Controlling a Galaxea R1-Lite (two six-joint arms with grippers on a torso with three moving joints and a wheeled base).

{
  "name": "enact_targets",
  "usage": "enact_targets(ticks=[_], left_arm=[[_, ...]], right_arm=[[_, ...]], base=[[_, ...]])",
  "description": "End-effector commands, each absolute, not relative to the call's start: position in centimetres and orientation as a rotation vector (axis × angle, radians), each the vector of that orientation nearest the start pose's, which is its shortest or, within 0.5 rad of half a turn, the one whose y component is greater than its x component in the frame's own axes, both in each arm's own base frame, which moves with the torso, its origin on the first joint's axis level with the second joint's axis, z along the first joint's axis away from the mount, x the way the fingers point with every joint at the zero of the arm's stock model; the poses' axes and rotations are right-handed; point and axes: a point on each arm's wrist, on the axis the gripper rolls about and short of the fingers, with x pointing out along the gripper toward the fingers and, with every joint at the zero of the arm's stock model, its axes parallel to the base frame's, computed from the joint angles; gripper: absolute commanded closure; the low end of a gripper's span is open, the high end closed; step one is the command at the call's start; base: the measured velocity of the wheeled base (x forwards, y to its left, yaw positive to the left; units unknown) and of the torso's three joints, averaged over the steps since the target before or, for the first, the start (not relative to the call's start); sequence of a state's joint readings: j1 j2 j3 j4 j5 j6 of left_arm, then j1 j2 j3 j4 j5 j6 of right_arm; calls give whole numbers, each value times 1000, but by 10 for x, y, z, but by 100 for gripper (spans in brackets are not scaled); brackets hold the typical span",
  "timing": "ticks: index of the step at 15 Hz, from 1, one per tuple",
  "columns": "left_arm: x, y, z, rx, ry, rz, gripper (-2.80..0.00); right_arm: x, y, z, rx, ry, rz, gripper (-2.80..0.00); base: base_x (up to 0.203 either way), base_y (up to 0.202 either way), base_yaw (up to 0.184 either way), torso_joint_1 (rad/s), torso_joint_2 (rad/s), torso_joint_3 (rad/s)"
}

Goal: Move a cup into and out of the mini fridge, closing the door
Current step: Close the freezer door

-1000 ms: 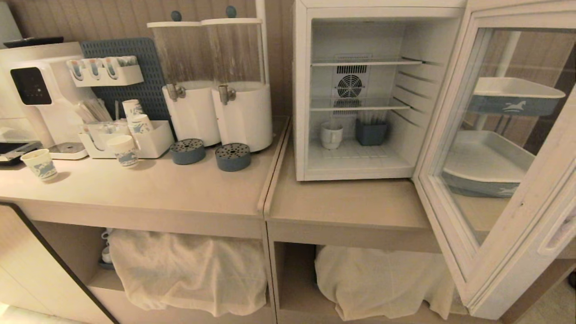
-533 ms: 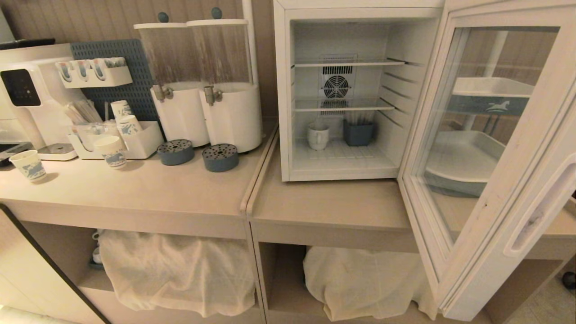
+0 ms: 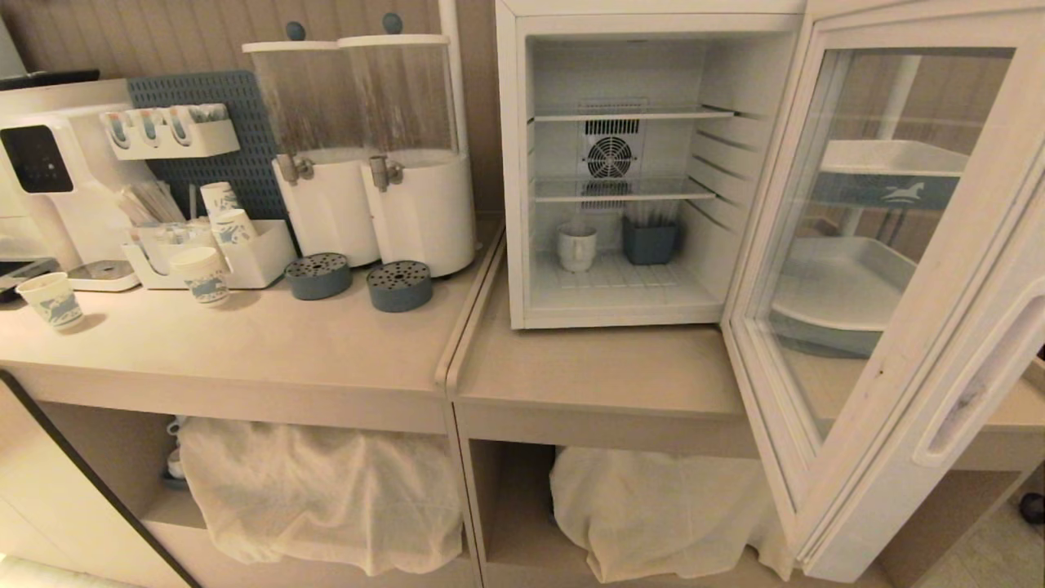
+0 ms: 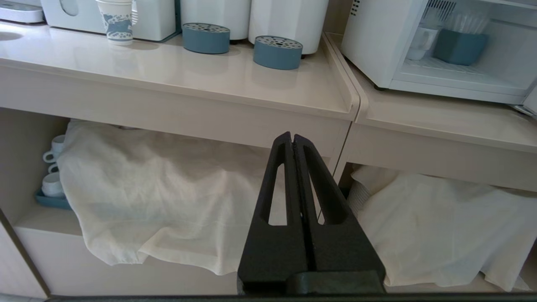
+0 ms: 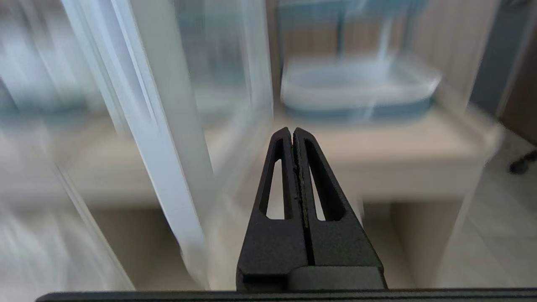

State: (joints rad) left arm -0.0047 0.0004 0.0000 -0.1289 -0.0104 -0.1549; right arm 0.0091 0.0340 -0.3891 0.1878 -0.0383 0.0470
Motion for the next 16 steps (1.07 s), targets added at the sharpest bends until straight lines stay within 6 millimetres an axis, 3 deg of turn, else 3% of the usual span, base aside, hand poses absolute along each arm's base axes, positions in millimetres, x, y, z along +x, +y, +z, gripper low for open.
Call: enact_targets(ticks=[1, 4, 7, 9, 10, 13, 15, 16], left_arm=[[-21, 0, 78, -156, -94, -22, 0], [-21, 0, 78, -158, -94, -21, 0], [-21, 0, 78, -158, -94, -23, 0], [-21, 0, 78, -159, -95, -23, 0], [-21, 0, 78, -159, -95, -22, 0], [-21, 0, 78, -158, -94, -23, 0], [-21, 0, 78, -158, -94, -23, 0], [-21, 0, 78, -159, -94, -23, 0]], right_arm=[[-64, -5, 224, 136, -173, -69, 0], [1, -7, 263, 266, 29, -163, 0], [63, 9, 266, 326, 215, -124, 0], [84, 17, 264, 339, 320, 89, 0], [98, 14, 263, 349, 338, 84, 0], [157, -29, 255, 439, 336, 16, 0], [183, -56, 242, 497, 357, 201, 0], [190, -60, 236, 483, 361, 300, 0]], base=[[0, 0, 0, 0, 0, 0], [0, 0, 0, 0, 0, 0], [0, 0, 0, 0, 0, 0], [0, 0, 0, 0, 0, 0], [0, 0, 0, 0, 0, 0], [0, 0, 0, 0, 0, 0], [0, 0, 0, 0, 0, 0], [0, 0, 0, 0, 0, 0]])
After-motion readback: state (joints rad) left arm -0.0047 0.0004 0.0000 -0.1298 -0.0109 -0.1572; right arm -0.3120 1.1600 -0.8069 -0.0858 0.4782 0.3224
